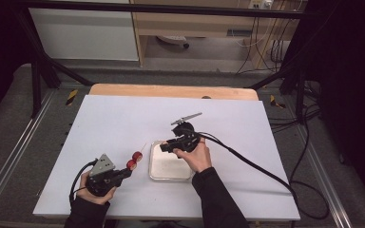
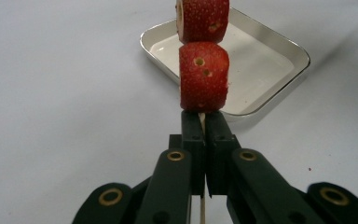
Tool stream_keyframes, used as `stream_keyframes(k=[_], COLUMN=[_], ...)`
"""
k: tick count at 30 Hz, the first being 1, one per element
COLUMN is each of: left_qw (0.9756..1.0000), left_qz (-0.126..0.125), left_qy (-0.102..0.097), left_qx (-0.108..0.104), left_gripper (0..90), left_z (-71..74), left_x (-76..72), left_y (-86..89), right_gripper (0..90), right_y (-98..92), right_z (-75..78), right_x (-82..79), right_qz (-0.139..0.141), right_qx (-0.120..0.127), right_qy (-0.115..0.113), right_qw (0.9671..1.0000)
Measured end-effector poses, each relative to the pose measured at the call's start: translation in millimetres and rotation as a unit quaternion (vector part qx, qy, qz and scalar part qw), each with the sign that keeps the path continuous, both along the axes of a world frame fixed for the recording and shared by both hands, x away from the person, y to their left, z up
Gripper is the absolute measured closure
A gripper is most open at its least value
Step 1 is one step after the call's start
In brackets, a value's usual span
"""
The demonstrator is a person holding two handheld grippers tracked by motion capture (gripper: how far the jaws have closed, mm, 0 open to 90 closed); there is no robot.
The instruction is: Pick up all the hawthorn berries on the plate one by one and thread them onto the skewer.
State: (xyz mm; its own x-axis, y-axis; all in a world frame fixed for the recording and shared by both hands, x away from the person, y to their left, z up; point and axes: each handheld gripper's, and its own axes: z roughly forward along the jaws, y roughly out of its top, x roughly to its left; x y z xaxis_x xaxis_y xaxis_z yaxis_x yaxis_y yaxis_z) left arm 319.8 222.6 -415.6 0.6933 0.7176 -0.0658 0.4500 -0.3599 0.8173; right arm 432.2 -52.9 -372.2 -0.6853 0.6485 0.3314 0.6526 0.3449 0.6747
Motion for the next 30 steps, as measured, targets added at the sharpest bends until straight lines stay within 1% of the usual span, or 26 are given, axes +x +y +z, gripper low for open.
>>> stream_keyframes(k=[2,3,4,5,7,10,11,14,15,17,21,24,27,29,30], left_qw=[1.0,1.0,1.0,1.0,0.9999,0.9998,0.9998,0.9996,0.9995,0.9992,0.9983,0.9978,0.9973,0.9971,0.9967], left_qz=[0.0,0.002,0.002,0.002,0.005,0.008,0.01,0.014,0.018,0.02,0.033,0.034,0.032,0.033,0.034], left_qy=[-0.002,-0.004,-0.004,-0.005,-0.005,0.001,0.004,0.007,0.007,0.012,0.022,0.028,0.031,0.033,0.034], left_qx=[-0.001,-0.002,-0.004,-0.005,-0.008,-0.016,-0.017,-0.025,-0.026,-0.032,-0.043,-0.05,-0.058,-0.061,-0.065], left_gripper=[87.8,87.8,87.8,87.8,87.8,87.8,87.8,87.8,87.8,87.8,87.7,87.7,87.7,87.7,87.7], left_z=[1.0,1.6,2.1,2.5,2.9,2.8,2.8,2.6,2.5,2.4,1.8,2.3,3.6,4.8,5.4], left_x=[-1.8,-2.8,-3.8,-4.7,-6.2,-7.6,-8.0,-9.5,-10.0,-10.7,-11.3,-11.1,-10.9,-10.6,-10.3], left_y=[-2.4,-3.6,-4.7,-5.7,-8.1,-11.7,-12.9,-16.5,-17.6,-19.6,-24.8,-30.9,-37.3,-40.5,-41.9], right_gripper=[61.3,61.3,61.3,61.3,61.3,61.3,61.3,61.4,61.4,61.4,61.4,61.5,61.4,61.5,61.5], right_y=[-5.5,-7.9,-10.6,-13.3,-17.9,-21.4,-21.7,-20.8,-20.2,-18.6,-14.2,-11.8,-10.1,-9.0,-8.4], right_z=[-2.4,-4.0,-6.3,-8.7,-14.5,-22.0,-23.8,-28.5,-29.9,-31.6,-33.5,-34.8,-35.7,-36.3,-36.7], right_x=[-4.8,-7.1,-8.9,-10.4,-12.3,-15.1,-16.3,-20.2,-21.3,-23.9,-29.6,-33.6,-36.4,-38.5,-39.4], right_qz=[-0.012,-0.02,-0.03,-0.041,-0.06,-0.084,-0.09,-0.107,-0.111,-0.122,-0.142,-0.157,-0.167,-0.174,-0.175], right_qx=[0.041,0.061,0.082,0.107,0.147,0.187,0.196,0.22,0.228,0.244,0.287,0.313,0.332,0.346,0.351], right_qy=[-0.006,-0.008,-0.012,-0.012,-0.012,-0.017,-0.015,-0.026,-0.033,-0.037,-0.06,-0.073,-0.084,-0.092,-0.098], right_qw=[0.999,0.9979,0.9961,0.9934,0.9872,0.9787,0.9764,0.9694,0.9668,0.9615,0.9453,0.934,0.9244,0.9173,0.9148])
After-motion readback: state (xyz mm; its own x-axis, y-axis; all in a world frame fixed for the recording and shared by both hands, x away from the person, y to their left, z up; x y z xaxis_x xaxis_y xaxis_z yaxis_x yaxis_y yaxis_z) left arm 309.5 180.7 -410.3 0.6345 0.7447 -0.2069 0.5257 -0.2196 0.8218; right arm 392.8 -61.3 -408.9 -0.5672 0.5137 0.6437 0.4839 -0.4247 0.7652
